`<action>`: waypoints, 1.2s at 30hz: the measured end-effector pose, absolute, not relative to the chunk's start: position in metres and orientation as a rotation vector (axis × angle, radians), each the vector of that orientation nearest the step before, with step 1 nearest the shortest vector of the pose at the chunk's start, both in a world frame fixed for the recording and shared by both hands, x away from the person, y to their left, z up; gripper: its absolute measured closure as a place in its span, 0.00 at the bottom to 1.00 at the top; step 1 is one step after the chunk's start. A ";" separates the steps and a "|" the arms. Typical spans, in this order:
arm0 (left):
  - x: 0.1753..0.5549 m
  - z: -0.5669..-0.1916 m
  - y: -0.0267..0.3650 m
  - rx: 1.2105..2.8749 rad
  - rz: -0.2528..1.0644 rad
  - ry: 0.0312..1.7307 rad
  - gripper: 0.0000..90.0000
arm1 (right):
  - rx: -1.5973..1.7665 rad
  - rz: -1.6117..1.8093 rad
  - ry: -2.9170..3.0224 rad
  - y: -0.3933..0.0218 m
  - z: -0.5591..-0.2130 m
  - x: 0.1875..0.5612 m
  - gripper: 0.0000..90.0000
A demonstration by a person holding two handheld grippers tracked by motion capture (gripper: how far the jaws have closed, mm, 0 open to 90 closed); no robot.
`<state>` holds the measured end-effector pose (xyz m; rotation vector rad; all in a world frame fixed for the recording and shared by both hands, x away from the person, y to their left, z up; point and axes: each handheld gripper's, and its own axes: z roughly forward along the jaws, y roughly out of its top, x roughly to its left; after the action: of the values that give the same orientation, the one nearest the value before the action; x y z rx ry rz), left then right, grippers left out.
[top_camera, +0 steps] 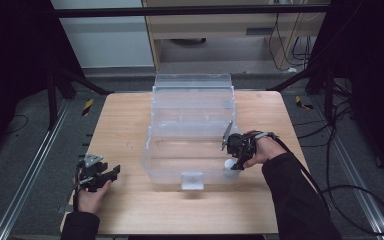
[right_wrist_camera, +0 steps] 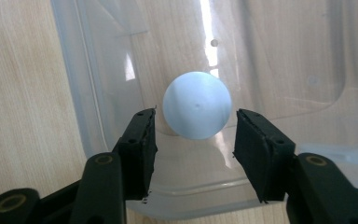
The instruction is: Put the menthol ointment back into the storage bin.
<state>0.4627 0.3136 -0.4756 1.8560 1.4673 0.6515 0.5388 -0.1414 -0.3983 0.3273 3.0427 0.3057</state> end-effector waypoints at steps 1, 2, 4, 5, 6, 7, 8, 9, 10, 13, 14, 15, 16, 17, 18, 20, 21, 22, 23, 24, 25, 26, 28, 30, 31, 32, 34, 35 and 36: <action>0.463 -0.476 0.314 1.858 0.651 1.467 0.51 | 0.336 0.320 3.034 -0.142 -0.396 0.538 0.50; 0.463 -0.476 0.313 1.858 0.650 1.467 0.51 | 0.354 0.356 3.016 -0.144 -0.390 0.535 0.49; 0.462 -0.475 0.313 1.857 0.652 1.465 0.51 | 0.362 0.376 3.003 -0.146 -0.387 0.533 0.48; 0.462 -0.475 0.313 1.856 0.654 1.466 0.51 | 0.407 0.442 2.959 -0.152 -0.379 0.528 0.44; 0.462 -0.475 0.313 1.857 0.654 1.466 0.51 | 0.425 0.473 2.941 -0.154 -0.376 0.526 0.43; 0.462 -0.475 0.313 1.857 0.654 1.466 0.51 | 0.422 0.505 2.925 -0.156 -0.374 0.524 0.41; 0.462 -0.475 0.313 1.857 0.656 1.467 0.51 | 0.457 0.548 2.904 -0.161 -0.370 0.520 0.40; 0.462 -0.476 0.313 1.858 0.655 1.466 0.51 | 0.457 0.548 2.904 -0.161 -0.370 0.520 0.40; 0.462 -0.476 0.313 1.859 0.657 1.466 0.51 | 0.493 0.632 2.860 -0.168 -0.366 0.514 0.37; 0.462 -0.476 0.313 1.860 0.656 1.466 0.50 | 0.551 0.728 2.775 -0.181 -0.363 0.504 0.33; 0.462 -0.476 0.313 1.859 0.654 1.466 0.50 | 0.574 0.755 2.742 -0.185 -0.363 0.501 0.32; 0.462 -0.476 0.313 1.859 0.654 1.466 0.50 | 0.574 0.755 2.742 -0.185 -0.363 0.501 0.32; 0.462 -0.476 0.312 1.857 0.651 1.464 0.50 | 0.646 0.810 2.679 -0.194 -0.363 0.495 0.30; 0.462 -0.476 0.312 1.857 0.651 1.464 0.50 | 0.646 0.810 2.679 -0.194 -0.363 0.495 0.30; 0.462 -0.476 0.312 1.858 0.652 1.463 0.50 | 0.686 0.842 2.643 -0.199 -0.365 0.491 0.29; 0.462 -0.477 0.312 1.860 0.649 1.461 0.49 | 0.750 0.896 2.575 -0.208 -0.368 0.485 0.25; 0.462 -0.477 0.311 1.861 0.649 1.460 0.49 | 0.778 0.918 2.543 -0.212 -0.371 0.482 0.24; 0.462 -0.477 0.311 1.862 0.648 1.459 0.49 | 0.814 0.948 2.514 -0.219 -0.378 0.476 0.22; 0.462 -0.477 0.311 1.863 0.648 1.460 0.49 | 0.814 0.948 2.514 -0.219 -0.378 0.476 0.22; 0.462 -0.477 0.311 1.862 0.646 1.459 0.49 | 0.833 0.943 2.500 -0.222 -0.382 0.473 0.22; 0.464 -0.477 0.311 1.864 0.645 1.458 0.48 | 0.862 0.946 2.488 -0.228 -0.390 0.467 0.20; 0.464 -0.477 0.310 1.862 0.645 1.458 0.48 | 0.879 0.957 2.476 -0.231 -0.394 0.464 0.19; 0.465 -0.478 0.310 1.866 0.642 1.458 0.48 | 0.900 0.967 2.464 -0.235 -0.398 0.462 0.19; 0.465 -0.479 0.308 1.876 0.640 1.453 0.48 | 0.975 1.004 2.399 -0.246 -0.409 0.458 0.17; 0.465 -0.479 0.308 1.876 0.640 1.453 0.47 | 0.975 1.004 2.399 -0.246 -0.409 0.458 0.17; 0.465 -0.479 0.308 1.876 0.638 1.452 0.47 | 1.011 1.020 2.371 -0.250 -0.413 0.457 0.16; 0.465 -0.478 0.308 1.872 0.642 1.451 0.46 | 1.097 1.065 2.300 -0.258 -0.421 0.456 0.16; 0.465 -0.478 0.308 1.870 0.643 1.451 0.46 | 1.164 1.091 2.252 -0.265 -0.429 0.457 0.15; 0.465 -0.479 0.308 1.870 0.642 1.451 0.45 | 1.184 1.082 2.226 -0.269 -0.432 0.458 0.13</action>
<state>0.4648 0.3084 -0.4786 1.8695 1.4505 0.6420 0.4578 -0.2685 -0.4322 1.1841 2.2259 1.0819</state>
